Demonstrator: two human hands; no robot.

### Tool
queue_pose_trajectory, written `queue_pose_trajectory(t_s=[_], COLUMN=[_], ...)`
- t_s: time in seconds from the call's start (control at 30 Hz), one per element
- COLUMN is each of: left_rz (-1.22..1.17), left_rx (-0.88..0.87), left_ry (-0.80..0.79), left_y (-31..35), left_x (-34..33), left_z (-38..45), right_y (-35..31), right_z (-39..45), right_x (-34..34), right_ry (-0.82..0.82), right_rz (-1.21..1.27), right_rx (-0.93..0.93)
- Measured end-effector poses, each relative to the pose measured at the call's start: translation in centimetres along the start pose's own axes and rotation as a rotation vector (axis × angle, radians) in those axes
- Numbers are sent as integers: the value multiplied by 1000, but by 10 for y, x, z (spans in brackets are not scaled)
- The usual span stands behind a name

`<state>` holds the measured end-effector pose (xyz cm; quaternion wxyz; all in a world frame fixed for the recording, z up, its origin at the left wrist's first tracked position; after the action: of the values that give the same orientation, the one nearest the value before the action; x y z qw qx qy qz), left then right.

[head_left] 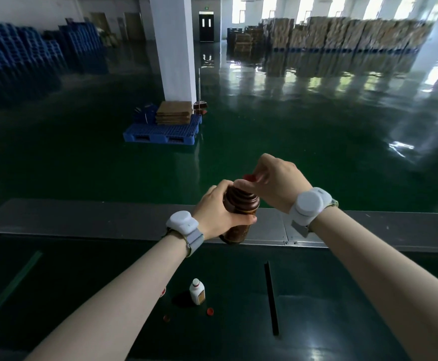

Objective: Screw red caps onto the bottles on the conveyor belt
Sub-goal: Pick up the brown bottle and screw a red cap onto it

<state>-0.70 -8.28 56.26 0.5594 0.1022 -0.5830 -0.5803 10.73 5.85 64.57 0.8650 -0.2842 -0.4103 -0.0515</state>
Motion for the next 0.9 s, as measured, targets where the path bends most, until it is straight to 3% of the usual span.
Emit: queue_pose_trajectory(t_s=[0.1, 0.2, 0.57, 0.9], left_rz=[-18, -15, 30, 222], left_rx=[4, 9, 67, 26], left_ry=[-4, -3, -22, 182], left_y=[3, 4, -4, -2], left_x=[-6, -11, -32, -66], left_z=[-2, -2, 0, -11], right_y=[2, 6, 26, 43], right_z=[-12, -20, -17, -15], right_x=[-3, -4, -15, -37], right_ry=[-52, 2, 45, 146], right_rz=[45, 116, 41, 23], right_rx=[47, 78, 42, -114])
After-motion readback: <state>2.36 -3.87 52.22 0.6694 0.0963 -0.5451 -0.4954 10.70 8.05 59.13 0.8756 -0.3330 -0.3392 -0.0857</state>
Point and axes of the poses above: each hand's wrist, its own z-axis towards the middle knuckle, its own x-axis out of the back of the hand, y = z × x, the point moved 1 cm from there along z, towards the middle knuckle, and after that the axes turned 15 degrees about y, right-handed, at the moved point
